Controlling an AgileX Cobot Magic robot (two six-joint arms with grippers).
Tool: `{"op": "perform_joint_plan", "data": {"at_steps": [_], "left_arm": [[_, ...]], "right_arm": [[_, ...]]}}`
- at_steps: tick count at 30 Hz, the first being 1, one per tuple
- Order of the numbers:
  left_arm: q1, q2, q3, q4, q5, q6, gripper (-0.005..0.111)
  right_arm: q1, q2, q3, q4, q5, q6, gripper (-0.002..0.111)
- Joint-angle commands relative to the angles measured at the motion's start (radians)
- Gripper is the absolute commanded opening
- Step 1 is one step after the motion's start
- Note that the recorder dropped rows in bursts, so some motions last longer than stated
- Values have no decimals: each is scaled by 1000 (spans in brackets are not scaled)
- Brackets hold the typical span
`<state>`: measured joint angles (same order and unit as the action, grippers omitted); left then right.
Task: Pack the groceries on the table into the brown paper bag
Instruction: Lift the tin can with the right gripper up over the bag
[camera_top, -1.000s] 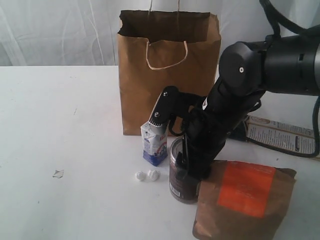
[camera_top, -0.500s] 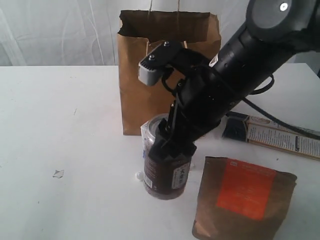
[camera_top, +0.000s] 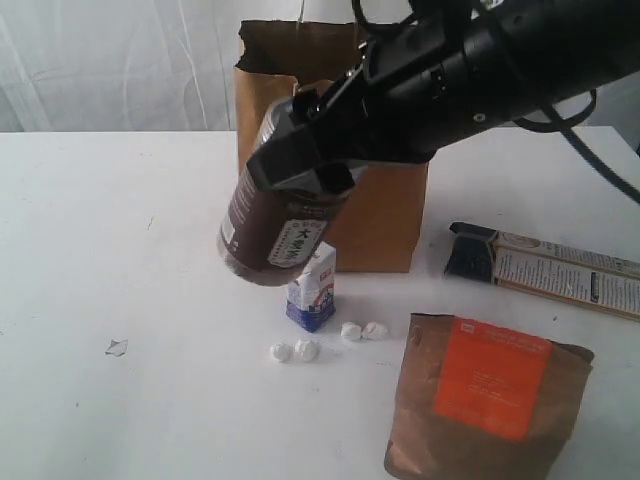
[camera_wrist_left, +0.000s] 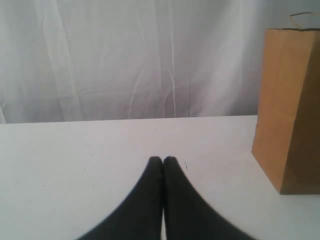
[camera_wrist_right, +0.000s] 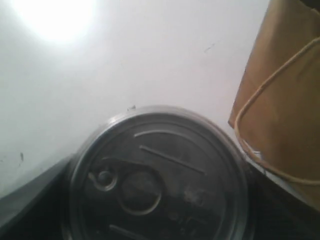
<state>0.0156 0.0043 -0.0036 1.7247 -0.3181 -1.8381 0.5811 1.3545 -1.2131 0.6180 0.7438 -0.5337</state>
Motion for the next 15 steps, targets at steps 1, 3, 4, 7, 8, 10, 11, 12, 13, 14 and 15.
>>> {"op": "perform_joint_plan", "data": {"at_steps": [1, 3, 4, 7, 8, 10, 11, 12, 13, 14, 15], "left_arm": [[2, -4, 4, 20, -6, 3, 0], [2, -4, 4, 20, -6, 3, 0], [2, -4, 4, 20, -6, 3, 0], [2, -4, 4, 20, -6, 3, 0], [2, -4, 4, 20, -6, 3, 0], [2, -4, 4, 20, -6, 3, 0], [2, -4, 4, 20, -6, 3, 0], [2, -4, 4, 20, -6, 3, 0], [2, -4, 4, 20, -6, 3, 0], [2, -4, 4, 20, -6, 3, 0], [2, -4, 4, 20, -6, 3, 0]], "right_arm": [[0, -26, -14, 176, -35, 32, 0], [0, -26, -32, 201, -40, 32, 0], [0, -26, -46, 201, -55, 32, 0], [0, -26, -93, 199, -158, 32, 0], [0, -26, -107, 197, -205, 32, 0], [0, -24, -131, 197, -278, 32, 0], [0, -21, -143, 197, -312, 32, 0], [-2, -14, -155, 197, -332, 32, 0], [-3, -4, -170, 197, -351, 32, 0], [-3, 7, -185, 196, -373, 32, 0], [-3, 15, -195, 196, -407, 26, 0]]}}
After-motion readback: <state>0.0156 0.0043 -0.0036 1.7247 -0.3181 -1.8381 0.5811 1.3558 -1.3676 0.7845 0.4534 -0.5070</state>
